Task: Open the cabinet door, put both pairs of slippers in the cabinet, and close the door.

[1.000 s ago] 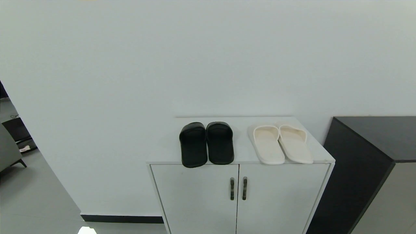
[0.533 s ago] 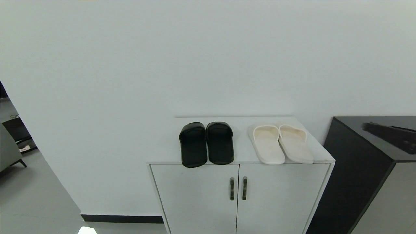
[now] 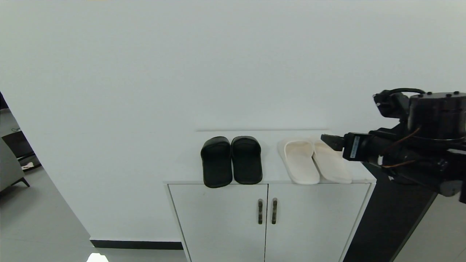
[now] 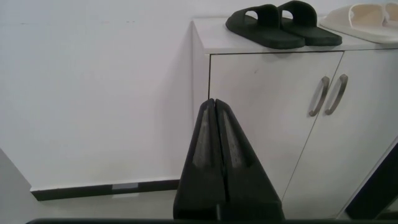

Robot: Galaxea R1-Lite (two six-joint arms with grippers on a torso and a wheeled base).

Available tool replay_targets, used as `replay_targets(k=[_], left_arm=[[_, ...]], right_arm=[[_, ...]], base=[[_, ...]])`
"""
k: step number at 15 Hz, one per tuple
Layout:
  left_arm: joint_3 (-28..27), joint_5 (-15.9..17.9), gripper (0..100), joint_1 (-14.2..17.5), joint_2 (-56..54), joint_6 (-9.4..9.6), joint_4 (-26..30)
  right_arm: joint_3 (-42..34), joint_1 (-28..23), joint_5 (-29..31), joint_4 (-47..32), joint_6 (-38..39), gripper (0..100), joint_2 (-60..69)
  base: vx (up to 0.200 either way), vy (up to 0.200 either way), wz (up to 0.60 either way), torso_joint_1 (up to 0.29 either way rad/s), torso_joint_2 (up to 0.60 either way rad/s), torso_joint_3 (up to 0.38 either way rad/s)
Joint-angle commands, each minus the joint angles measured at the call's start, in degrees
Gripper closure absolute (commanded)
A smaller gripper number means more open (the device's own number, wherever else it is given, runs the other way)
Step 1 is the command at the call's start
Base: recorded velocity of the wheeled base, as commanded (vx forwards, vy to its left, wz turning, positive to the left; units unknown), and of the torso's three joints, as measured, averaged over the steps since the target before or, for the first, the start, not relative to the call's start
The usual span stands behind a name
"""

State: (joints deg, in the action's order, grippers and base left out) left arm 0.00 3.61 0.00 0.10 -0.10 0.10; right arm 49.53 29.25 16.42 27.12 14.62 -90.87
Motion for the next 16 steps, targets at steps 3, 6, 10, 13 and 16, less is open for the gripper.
replay_targets(k=[3, 6, 10, 13, 16], left_arm=[[0.0, 0.0, 100, 0.0, 0.0, -0.08, 0.0], [0.0, 0.0, 100, 0.0, 0.0, -0.08, 0.0], [0.0, 0.0, 100, 0.0, 0.0, -0.08, 0.0], [0.0, 0.0, 100, 0.0, 0.0, -0.08, 0.0], [0.0, 0.0, 100, 0.0, 0.0, -0.08, 0.0]], right_arm=[[4.1, -1.2, 0.3, 7.2, -2.0, 0, -14.4], [7.0, -2.0, 1.4, 10.3, -3.9, 0, -20.1], [9.6, -2.1, 1.5, 10.4, -5.5, 0, -24.3], [14.0, -3.0, 1.5, 10.4, -7.0, 0, -27.9], [17.6, -3.8, 3.1, 10.4, -8.1, 0, -31.6]], base=[[0.0, 0.0, 0.0, 0.0, 0.0, 0.0], [0.0, 0.0, 0.0, 0.0, 0.0, 0.0], [0.0, 0.0, 0.0, 0.0, 0.0, 0.0], [0.0, 0.0, 0.0, 0.0, 0.0, 0.0], [0.0, 0.0, 0.0, 0.0, 0.0, 0.0]])
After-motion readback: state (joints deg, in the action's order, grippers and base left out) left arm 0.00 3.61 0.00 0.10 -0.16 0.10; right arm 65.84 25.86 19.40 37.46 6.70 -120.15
